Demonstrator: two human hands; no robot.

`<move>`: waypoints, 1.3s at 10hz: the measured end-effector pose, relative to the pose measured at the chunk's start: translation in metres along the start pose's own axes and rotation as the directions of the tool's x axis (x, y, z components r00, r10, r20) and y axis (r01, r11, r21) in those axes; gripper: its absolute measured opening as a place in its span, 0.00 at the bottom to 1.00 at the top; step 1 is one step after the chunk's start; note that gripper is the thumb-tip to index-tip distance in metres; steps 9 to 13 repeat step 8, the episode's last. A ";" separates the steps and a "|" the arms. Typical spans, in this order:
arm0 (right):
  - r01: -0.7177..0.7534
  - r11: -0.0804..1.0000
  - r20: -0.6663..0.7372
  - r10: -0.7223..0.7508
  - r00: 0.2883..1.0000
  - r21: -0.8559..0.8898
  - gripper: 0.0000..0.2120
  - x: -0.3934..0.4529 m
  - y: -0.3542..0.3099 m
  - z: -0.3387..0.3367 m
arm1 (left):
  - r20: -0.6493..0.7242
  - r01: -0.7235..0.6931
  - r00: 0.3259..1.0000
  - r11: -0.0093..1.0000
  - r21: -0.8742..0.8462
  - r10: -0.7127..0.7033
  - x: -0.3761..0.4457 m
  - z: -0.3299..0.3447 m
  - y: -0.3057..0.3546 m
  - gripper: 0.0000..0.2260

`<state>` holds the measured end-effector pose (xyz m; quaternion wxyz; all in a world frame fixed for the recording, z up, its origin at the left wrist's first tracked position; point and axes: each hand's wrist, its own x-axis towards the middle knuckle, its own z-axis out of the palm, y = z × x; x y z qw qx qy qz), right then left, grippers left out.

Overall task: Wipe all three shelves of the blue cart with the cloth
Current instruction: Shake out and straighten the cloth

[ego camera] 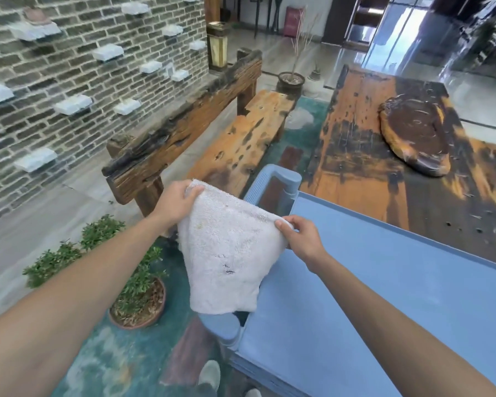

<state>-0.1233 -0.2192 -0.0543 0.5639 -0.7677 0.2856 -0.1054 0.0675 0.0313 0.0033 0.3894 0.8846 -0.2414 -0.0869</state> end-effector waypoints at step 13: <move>-0.261 0.963 -0.278 0.235 0.932 -0.063 0.09 0.066 0.009 0.067 | 0.195 0.196 0.960 0.980 0.036 -0.199 0.078 0.101 -0.020 0.19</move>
